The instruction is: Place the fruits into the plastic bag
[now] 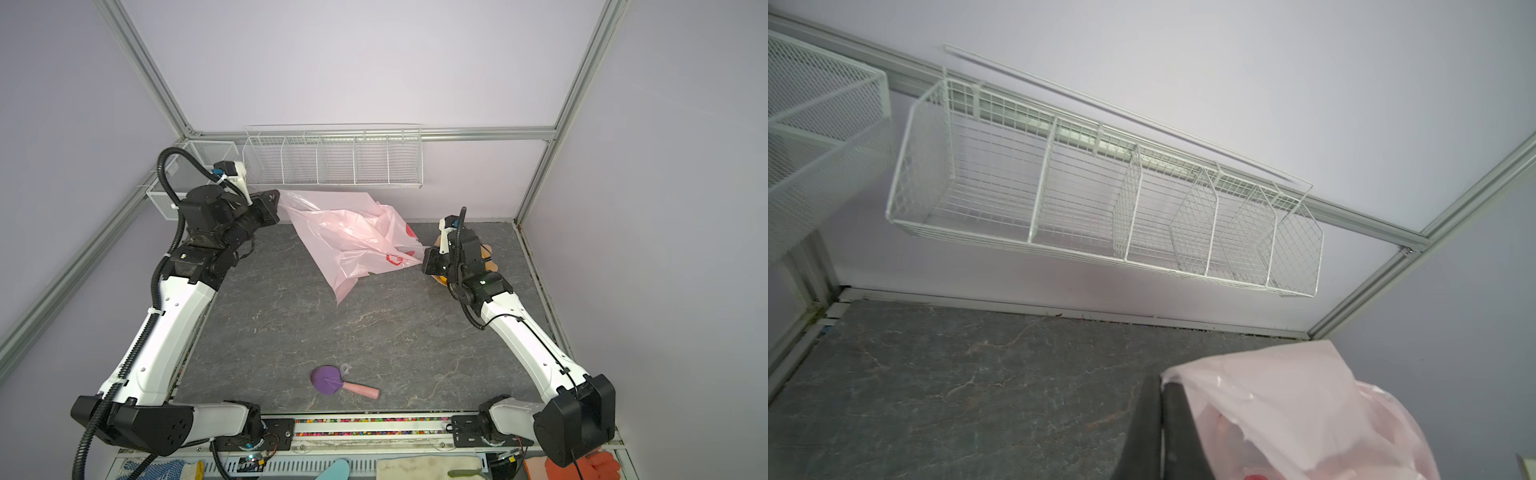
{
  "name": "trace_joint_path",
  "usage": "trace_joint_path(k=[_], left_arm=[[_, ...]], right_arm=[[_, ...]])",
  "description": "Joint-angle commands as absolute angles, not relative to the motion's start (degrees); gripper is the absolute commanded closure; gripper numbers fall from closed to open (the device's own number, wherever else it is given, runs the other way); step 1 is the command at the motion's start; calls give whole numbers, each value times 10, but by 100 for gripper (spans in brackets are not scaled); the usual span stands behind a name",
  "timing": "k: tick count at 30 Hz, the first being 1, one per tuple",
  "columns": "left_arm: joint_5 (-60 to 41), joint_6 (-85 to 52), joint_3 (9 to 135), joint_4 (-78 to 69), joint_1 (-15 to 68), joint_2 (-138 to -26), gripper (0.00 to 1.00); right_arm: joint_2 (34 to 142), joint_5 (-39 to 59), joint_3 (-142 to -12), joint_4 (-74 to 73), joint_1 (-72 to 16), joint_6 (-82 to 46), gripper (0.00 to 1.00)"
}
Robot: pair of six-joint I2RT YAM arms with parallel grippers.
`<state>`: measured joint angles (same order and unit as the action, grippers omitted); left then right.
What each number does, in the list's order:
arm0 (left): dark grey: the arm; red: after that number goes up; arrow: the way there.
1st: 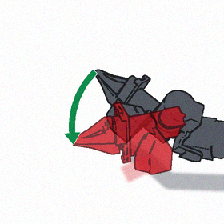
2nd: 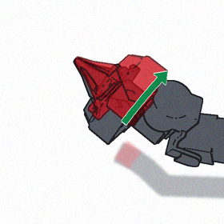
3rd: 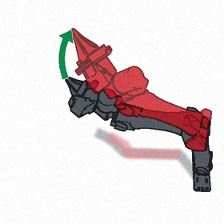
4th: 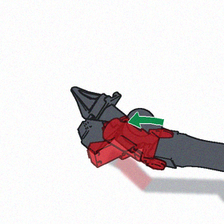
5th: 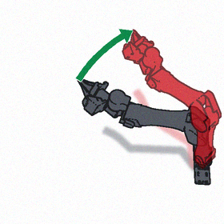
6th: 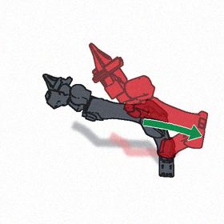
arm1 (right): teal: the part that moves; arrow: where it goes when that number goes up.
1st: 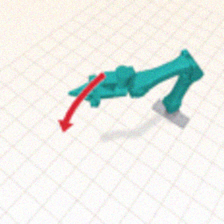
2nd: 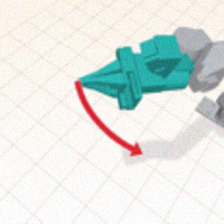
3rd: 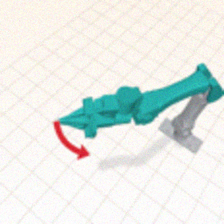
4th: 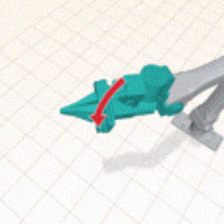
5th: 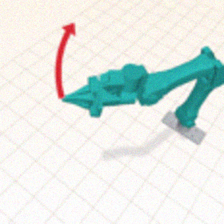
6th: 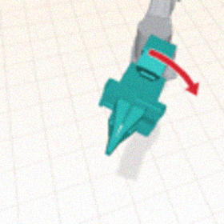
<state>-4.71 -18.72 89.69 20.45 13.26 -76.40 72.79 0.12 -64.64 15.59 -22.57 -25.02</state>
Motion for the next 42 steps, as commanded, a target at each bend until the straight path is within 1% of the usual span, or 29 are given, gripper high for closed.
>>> trace_joint_path(k=[1,4,5,7,8,10,11,13,14,16,17,18,20,23,27,30,32,34,37,40,42], left_arm=[[-14,-142,940,235,122,-766,100],[-9,-115,972,245,121,-782,100],[-23,-110,983,239,121,-789,100],[-79,-118,998,217,123,-806,100],[-114,-123,1004,203,132,-815,100],[-140,-100,1023,205,183,-837,100],[-142,-79,1040,228,220,-854,100],[-144,-55,1066,276,276,-885,100],[-126,-43,1071,303,302,-897,100],[-94,-25,1051,325,332,-900,100],[-85,-31,1030,321,335,-894,100],[-80,-38,1007,314,335,-885,100],[-75,-45,980,307,335,-874,100],[-78,-46,963,309,335,-868,100],[-94,-47,948,299,335,-867,100],[-109,-46,943,299,337,-871,100],[-119,-42,933,292,338,-867,100],[-129,-33,920,285,338,-860,100],[-147,-20,906,289,339,-852,100],[-156,-11,896,294,339,-845,100],[-152,-4,888,297,340,-840,100]], right_arm=[[735,2,-631,163,-219,-240,93],[733,0,-618,155,-220,-241,93],[730,5,-610,143,-219,-242,93],[724,40,-590,105,-219,-245,93],[722,74,-580,75,-220,-251,91],[730,130,-581,50,-225,-257,80],[738,150,-592,52,-226,-261,72],[745,176,-609,53,-226,-271,50],[746,178,-622,65,-226,-271,39],[748,169,-654,112,-219,-266,26],[748,165,-668,134,-215,-261,22],[746,169,-677,148,-210,-258,20],[743,196,-685,159,-202,-256,17],[748,265,-699,180,-205,-235,15],[777,303,-708,211,-234,-196,11],[808,264,-734,233,-279,-170,9],[830,233,-742,235,-292,-171,7],[848,163,-748,244,-301,-172,6],[865,88,-754,237,-305,-155,6],[885,67,-771,241,-304,-130,6],[887,91,-774,232,-302,-120,6]])
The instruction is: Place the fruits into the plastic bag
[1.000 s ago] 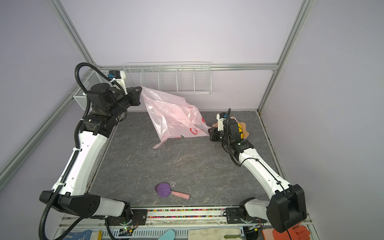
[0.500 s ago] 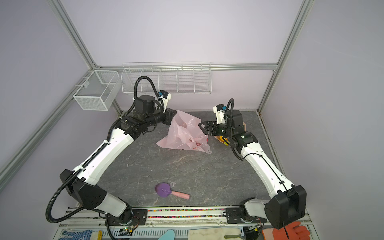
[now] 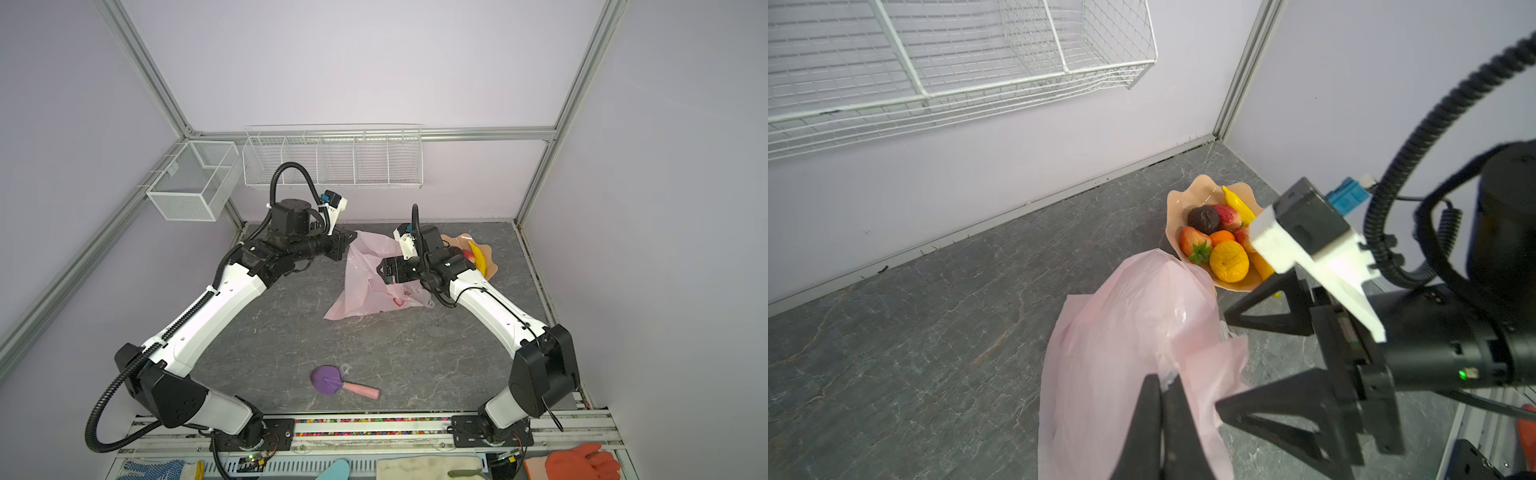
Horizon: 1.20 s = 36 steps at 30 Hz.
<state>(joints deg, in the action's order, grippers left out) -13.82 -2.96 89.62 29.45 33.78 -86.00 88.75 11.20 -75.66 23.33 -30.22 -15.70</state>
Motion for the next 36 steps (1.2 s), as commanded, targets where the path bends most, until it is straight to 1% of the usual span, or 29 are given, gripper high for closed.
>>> trace_joint_path(k=[1,4,10,12,15,20,22,26,30,34,36], left_arm=[[-148,-1,885,299,339,-839,100],[-140,10,883,310,340,-840,100],[-131,33,878,326,339,-844,100],[-129,35,876,327,339,-844,100],[-134,33,876,324,340,-844,100],[-138,35,877,318,341,-846,100],[-141,38,880,320,341,-849,100],[-156,48,879,318,341,-846,100],[-166,63,875,318,342,-840,100],[-179,81,867,320,342,-833,100],[-179,91,861,319,342,-828,100]], right_arm=[[881,113,-772,223,-300,-120,6],[856,160,-769,198,-297,-129,5],[832,177,-787,206,-277,-159,5],[843,171,-795,206,-273,-158,5],[888,183,-836,243,-278,-135,4],[939,170,-851,263,-292,-107,4],[952,152,-850,270,-300,-93,3],[969,47,-843,278,-314,-68,2],[982,-59,-835,261,-324,-42,4],[1006,-90,-840,242,-327,-16,5],[1018,-88,-837,233,-326,-3,11]])
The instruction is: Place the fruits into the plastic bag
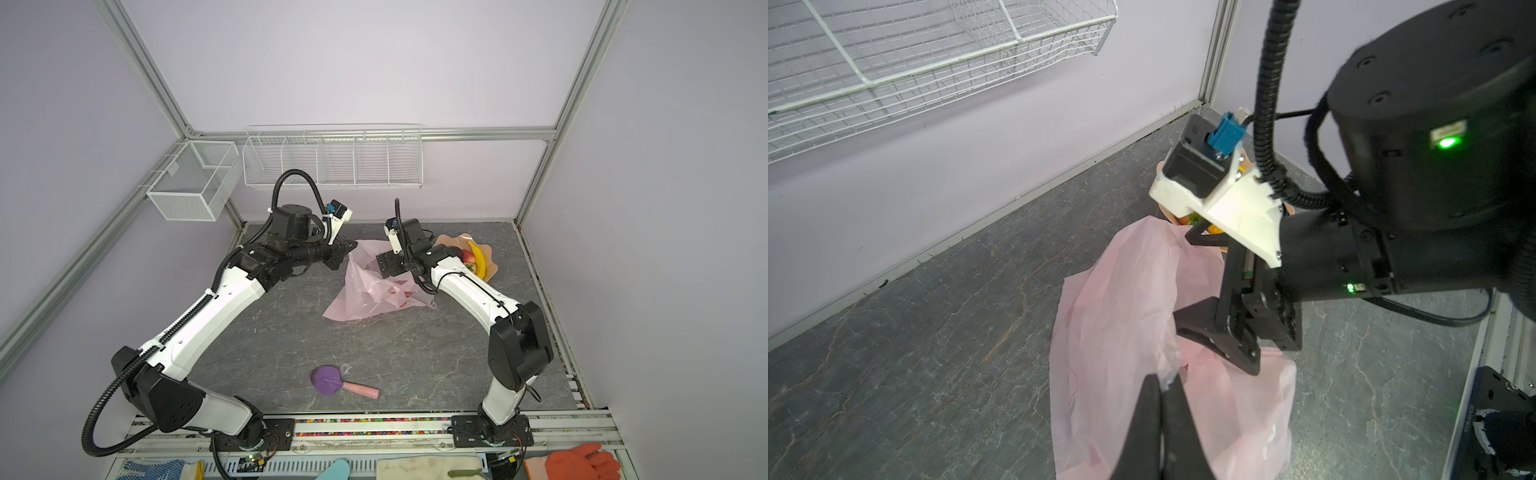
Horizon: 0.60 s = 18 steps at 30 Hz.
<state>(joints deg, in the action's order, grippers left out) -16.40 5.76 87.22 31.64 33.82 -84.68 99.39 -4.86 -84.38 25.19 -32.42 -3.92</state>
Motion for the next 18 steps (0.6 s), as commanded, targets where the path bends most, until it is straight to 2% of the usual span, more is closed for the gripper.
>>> trace_joint_path(k=[1,5,6,7,8,9,10,12,13,15,18], left_arm=[[-178,95,855,317,341,-824,100],[-133,85,805,269,328,-791,100],[-134,72,788,248,315,-781,100],[-122,52,777,233,303,-776,94],[-90,23,771,227,287,-776,83],[-62,-12,772,234,267,-779,82],[-60,-46,780,248,247,-785,76],[-59,-122,814,292,229,-790,45],[-55,-159,828,311,228,-787,38],[-63,-286,831,324,231,-756,1],[-57,-433,788,303,291,-694,1]], right_arm=[[1022,-83,-835,228,-326,-1,17],[1023,-67,-825,218,-321,-22,86],[1008,-73,-816,208,-320,-39,93],[991,-79,-805,193,-319,-55,93],[969,-84,-799,183,-317,-79,93],[951,-84,-799,184,-314,-108,93],[939,-84,-803,188,-313,-134,93],[919,-76,-811,203,-317,-190,93],[917,-73,-815,213,-323,-210,93],[915,-72,-812,220,-331,-250,93],[917,-66,-805,219,-335,-294,93]])
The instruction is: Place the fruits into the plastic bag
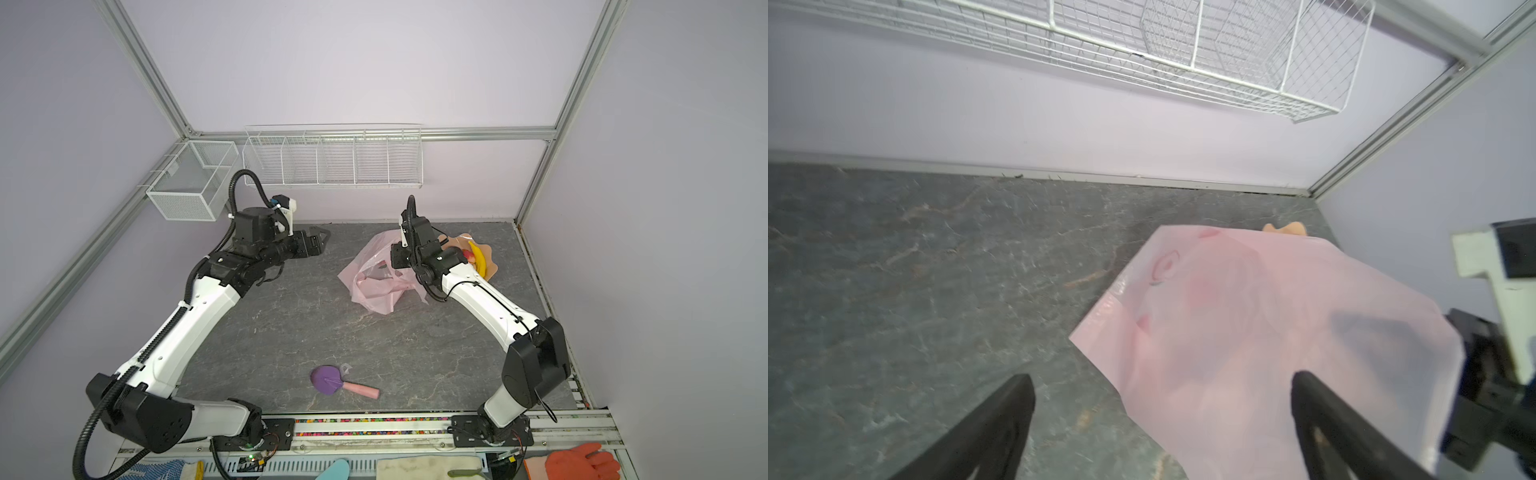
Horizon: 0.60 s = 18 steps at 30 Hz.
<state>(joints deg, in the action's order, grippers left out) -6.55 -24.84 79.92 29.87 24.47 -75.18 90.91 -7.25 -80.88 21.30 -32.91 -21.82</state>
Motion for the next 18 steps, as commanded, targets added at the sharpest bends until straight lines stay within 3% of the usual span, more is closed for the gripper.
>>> trace_joint_path(k=[1,5,8,18], left_arm=[[-31,-462,777,323,332,-684,1],[24,-539,726,425,456,-695,1],[19,-610,660,366,516,-704,1],[42,-693,672,350,526,-799,0]], right_arm=[[921,-62,-807,222,-337,-301,93],[933,-48,-816,224,-336,-318,93],[939,-41,-822,229,-336,-332,93],[943,-15,-811,223,-337,-363,93]])
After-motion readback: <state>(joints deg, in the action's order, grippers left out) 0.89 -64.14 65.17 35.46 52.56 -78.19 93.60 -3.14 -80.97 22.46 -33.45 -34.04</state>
